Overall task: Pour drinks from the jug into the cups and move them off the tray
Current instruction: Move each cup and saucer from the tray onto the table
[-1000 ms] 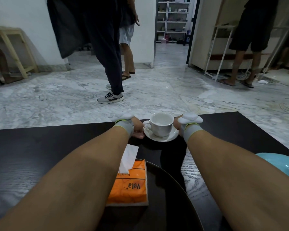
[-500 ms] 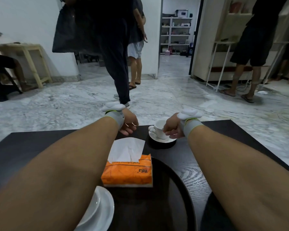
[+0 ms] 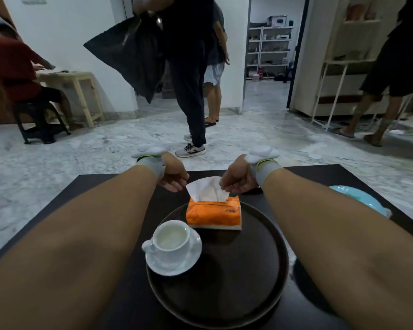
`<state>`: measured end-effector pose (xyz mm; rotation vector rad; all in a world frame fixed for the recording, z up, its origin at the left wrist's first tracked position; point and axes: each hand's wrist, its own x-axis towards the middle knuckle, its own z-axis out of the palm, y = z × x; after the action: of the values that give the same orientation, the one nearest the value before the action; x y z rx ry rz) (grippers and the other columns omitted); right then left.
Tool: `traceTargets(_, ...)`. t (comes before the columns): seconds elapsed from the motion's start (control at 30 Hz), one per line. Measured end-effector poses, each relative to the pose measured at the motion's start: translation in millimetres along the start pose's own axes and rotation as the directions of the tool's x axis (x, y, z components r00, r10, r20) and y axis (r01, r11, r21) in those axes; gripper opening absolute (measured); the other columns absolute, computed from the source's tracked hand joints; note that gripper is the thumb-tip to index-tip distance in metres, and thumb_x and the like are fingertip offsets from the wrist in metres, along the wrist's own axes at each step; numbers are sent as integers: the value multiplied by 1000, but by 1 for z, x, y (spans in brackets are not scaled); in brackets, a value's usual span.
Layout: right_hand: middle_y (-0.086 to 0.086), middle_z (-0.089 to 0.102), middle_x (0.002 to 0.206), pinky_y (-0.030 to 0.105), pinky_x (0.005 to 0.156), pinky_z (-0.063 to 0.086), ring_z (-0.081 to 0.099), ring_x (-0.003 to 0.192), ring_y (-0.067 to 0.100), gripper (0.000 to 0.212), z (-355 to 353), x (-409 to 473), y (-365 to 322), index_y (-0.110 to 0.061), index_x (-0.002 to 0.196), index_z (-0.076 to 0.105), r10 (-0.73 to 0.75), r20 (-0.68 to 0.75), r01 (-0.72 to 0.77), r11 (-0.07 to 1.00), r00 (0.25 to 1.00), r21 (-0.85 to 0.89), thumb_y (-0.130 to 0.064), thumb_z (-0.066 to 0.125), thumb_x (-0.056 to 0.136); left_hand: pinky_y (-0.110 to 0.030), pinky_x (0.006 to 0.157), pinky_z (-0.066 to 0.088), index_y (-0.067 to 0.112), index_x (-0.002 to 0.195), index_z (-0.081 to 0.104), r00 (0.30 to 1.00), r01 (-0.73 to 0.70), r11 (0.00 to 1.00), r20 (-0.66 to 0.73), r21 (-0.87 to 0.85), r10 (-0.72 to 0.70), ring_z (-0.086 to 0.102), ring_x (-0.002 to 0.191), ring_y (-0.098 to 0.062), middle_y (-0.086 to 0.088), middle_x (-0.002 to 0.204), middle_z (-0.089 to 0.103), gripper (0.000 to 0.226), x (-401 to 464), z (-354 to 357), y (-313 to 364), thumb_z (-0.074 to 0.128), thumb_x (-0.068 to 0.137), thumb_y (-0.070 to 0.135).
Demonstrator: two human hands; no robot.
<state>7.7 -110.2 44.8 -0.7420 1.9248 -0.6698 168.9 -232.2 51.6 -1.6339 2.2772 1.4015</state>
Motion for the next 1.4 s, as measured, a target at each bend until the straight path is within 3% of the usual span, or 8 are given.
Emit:
traceTargets(0.4,-2,62,40,16,56,46,57,58,6,21,92,-5,27,-9,71,59,106,41,-96,976,993,-197,-14,61,92,-27,53,50,8,71,57,989,115,992,-91,-60,-120,58,57,-16,-4,66,56,20,-45,4,-118,65,89,12)
traceTargets(0.7,-1,62,50,14,40,46,55,50,5,19,120,8,48,-11,79,58,125,12,-118,966,992,-232,-18,57,96,-36,61,54,1,76,56,974,161,973,-131,-168,-184,57,61,-21,-12,69,55,16,-41,21,-162,51,92,-1)
traceTargets(0.77,-1,59,55,15,41,45,51,41,4,20,124,13,50,-12,80,56,129,11,-122,961,992,-249,-20,53,98,-36,60,56,0,79,57,972,180,967,-115,-180,-202,57,61,-20,-13,71,55,15,-36,24,-170,50,92,-2)
traceTargets(0.93,4,50,68,19,55,45,48,57,10,27,130,29,64,-6,76,50,140,-32,-144,966,990,-214,-22,57,97,-33,43,57,-3,83,59,970,208,953,-82,-219,-230,60,63,-20,-16,76,57,17,-31,32,-181,47,92,-9)
traceTargets(1.13,7,46,65,26,57,50,45,54,14,23,143,31,71,-5,80,48,123,12,-119,976,992,-183,-16,52,99,-39,83,53,-3,81,53,966,238,908,-15,-344,-259,57,65,-21,-16,76,56,18,-28,42,-188,46,97,-5)
traceTargets(1.2,8,49,72,23,48,52,49,60,14,11,145,26,71,-3,102,51,114,38,-106,980,993,-166,-13,49,101,-41,93,51,-2,78,51,965,240,894,-9,-379,-262,55,65,-20,-14,75,54,22,-28,44,-189,45,99,-3)
traceTargets(1.27,9,50,76,21,49,55,52,64,16,31,145,25,70,0,131,46,96,48,-88,987,994,-138,-10,47,101,-41,102,47,-1,76,50,966,234,882,-6,-409,-259,53,65,-19,-14,75,53,24,-29,45,-189,44,99,-3)
traceTargets(1.4,10,52,78,23,40,52,55,64,19,39,145,26,68,5,137,42,89,63,-81,990,994,-117,-6,49,100,-38,108,44,-1,75,50,965,240,877,1,-415,-264,58,57,-17,-12,74,54,24,-28,45,-190,47,99,-1)
